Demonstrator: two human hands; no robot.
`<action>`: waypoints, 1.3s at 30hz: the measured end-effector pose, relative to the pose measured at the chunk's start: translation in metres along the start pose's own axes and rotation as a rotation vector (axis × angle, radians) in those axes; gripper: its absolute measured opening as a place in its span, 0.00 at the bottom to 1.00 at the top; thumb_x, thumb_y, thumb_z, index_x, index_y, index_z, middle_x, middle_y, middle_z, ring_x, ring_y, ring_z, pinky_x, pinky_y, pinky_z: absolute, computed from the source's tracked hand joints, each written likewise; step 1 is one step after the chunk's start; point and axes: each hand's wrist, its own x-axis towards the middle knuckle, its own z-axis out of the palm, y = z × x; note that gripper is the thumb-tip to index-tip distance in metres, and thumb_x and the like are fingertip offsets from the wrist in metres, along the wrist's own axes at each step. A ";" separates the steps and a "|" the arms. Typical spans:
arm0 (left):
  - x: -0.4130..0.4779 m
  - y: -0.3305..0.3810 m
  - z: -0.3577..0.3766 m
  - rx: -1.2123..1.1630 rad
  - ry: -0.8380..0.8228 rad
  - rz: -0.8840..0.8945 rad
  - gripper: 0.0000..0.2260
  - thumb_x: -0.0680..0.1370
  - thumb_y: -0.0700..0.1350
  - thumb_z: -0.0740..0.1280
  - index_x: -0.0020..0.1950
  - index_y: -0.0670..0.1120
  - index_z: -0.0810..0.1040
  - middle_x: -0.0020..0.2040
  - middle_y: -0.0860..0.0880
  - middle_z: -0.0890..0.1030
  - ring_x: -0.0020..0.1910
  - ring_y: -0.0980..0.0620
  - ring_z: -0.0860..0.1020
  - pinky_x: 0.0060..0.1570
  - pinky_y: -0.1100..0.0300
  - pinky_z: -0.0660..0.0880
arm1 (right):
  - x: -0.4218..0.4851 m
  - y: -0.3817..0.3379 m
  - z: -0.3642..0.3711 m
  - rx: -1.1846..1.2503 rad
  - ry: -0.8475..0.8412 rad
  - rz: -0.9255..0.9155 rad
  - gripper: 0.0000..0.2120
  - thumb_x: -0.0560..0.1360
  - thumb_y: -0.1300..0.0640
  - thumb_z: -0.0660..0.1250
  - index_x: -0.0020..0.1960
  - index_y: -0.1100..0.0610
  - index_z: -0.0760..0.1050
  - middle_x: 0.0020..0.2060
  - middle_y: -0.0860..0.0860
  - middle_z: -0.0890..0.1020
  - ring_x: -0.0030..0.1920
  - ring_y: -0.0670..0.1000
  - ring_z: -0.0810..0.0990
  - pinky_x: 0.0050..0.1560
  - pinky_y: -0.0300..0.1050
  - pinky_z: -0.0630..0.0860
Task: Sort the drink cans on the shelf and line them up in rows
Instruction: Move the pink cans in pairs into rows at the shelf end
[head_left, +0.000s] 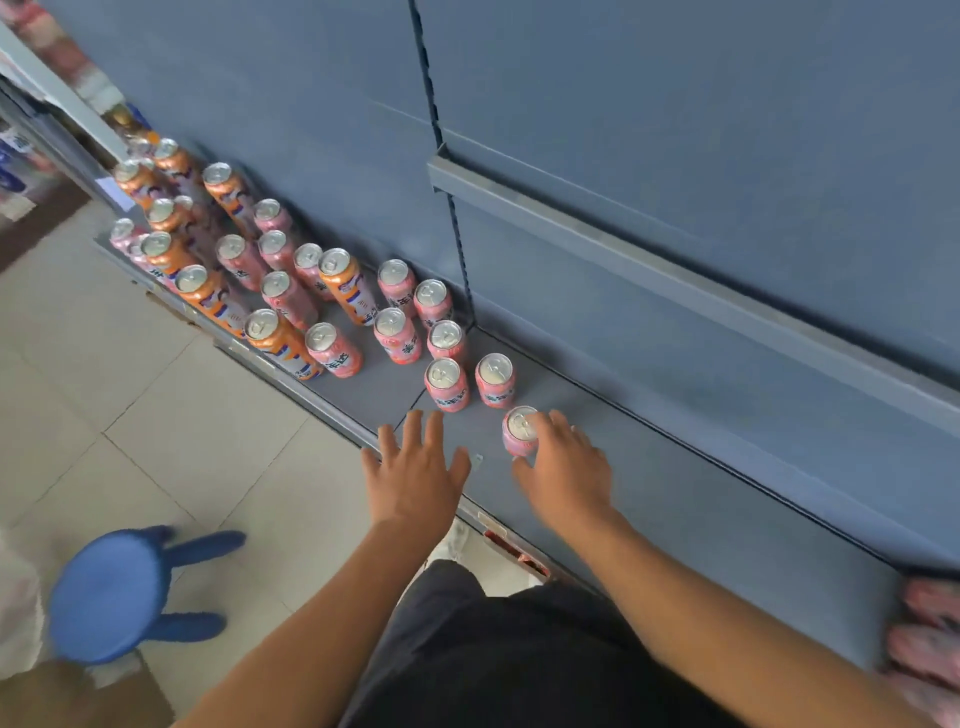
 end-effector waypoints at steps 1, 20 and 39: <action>0.008 -0.001 0.001 0.007 -0.008 0.030 0.25 0.82 0.61 0.49 0.77 0.52 0.56 0.75 0.51 0.61 0.74 0.43 0.60 0.71 0.44 0.61 | 0.003 0.000 0.001 0.016 0.005 0.040 0.21 0.76 0.49 0.65 0.67 0.51 0.68 0.61 0.50 0.73 0.60 0.56 0.74 0.51 0.49 0.70; 0.152 -0.080 0.044 -0.683 -0.362 0.051 0.32 0.77 0.48 0.68 0.77 0.50 0.57 0.76 0.48 0.64 0.72 0.44 0.66 0.60 0.52 0.67 | 0.036 -0.060 0.085 0.697 0.049 0.792 0.36 0.75 0.53 0.68 0.77 0.47 0.52 0.63 0.50 0.75 0.54 0.58 0.78 0.48 0.47 0.72; 0.207 -0.058 0.083 -0.910 -0.372 0.119 0.30 0.68 0.44 0.78 0.66 0.53 0.68 0.55 0.58 0.76 0.52 0.56 0.75 0.46 0.68 0.69 | 0.090 -0.040 0.140 1.126 0.374 1.002 0.35 0.70 0.52 0.78 0.66 0.52 0.59 0.47 0.42 0.74 0.47 0.44 0.76 0.52 0.41 0.74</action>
